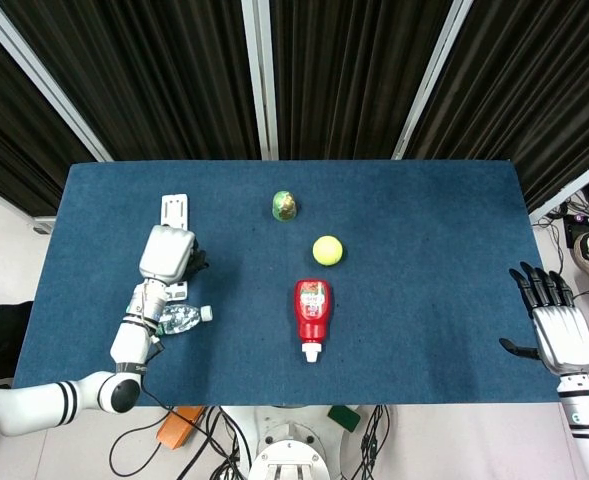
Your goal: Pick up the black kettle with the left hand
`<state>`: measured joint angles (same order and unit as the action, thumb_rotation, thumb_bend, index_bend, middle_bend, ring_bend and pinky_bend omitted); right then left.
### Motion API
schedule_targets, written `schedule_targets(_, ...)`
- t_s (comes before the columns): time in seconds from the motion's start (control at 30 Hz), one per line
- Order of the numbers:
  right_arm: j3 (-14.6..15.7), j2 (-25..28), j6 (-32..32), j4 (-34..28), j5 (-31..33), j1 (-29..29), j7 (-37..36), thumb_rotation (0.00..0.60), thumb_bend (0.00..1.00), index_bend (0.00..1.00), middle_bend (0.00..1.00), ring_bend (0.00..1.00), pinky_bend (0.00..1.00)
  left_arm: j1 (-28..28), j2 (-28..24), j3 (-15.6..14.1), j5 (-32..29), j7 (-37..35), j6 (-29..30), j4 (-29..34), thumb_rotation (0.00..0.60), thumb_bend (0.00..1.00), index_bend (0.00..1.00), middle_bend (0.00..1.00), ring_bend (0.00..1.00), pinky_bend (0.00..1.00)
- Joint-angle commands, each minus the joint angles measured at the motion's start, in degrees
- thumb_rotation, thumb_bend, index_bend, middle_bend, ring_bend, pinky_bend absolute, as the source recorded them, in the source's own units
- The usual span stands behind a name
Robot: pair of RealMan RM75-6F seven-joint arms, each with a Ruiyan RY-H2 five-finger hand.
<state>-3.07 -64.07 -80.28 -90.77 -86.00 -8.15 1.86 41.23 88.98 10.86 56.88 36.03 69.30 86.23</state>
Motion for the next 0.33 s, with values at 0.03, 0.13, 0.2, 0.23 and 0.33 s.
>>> schedule_targets(0.03,0.00,0.01,-0.10,-0.01,0.05,0.08,-0.02,0.600,0.07,0.00,0.00,0.00,0.00,0.00,0.02,0.07,0.24,0.66,0.33,0.01,0.552,0.44,1.00,1.00,1.00,0.60)
schedule_targets(0.13,0.03,0.05,-0.25,-0.01,0.03,0.19,-0.09,0.600,0.07,0.00,0.00,0.00,0.00,-0.05,0.06,0.22,0.37,0.95,0.49,0.08,0.550,0.43,1.00,1.00,1.00,0.60)
schedule_targets(0.2,0.05,0.07,-0.33,0.00,0.04,0.26,-0.13,0.600,0.07,0.00,0.00,0.00,0.00,-0.08,0.10,0.32,0.53,1.07,0.62,0.08,0.551,0.43,1.00,1.00,1.00,0.60)
schedule_targets(0.23,0.05,0.08,-0.39,0.00,0.04,0.29,-0.16,0.600,0.07,0.00,0.00,0.00,0.00,-0.10,0.12,0.35,0.56,1.10,0.63,0.09,0.551,0.43,1.00,1.00,1.00,0.60)
schedule_targets(0.33,0.04,0.08,-0.55,0.07,0.03,0.38,-0.31,0.600,0.07,0.00,0.00,0.00,0.00,-0.13,0.11,0.47,0.69,1.32,0.67,0.11,0.551,0.43,1.00,1.00,1.00,0.60)
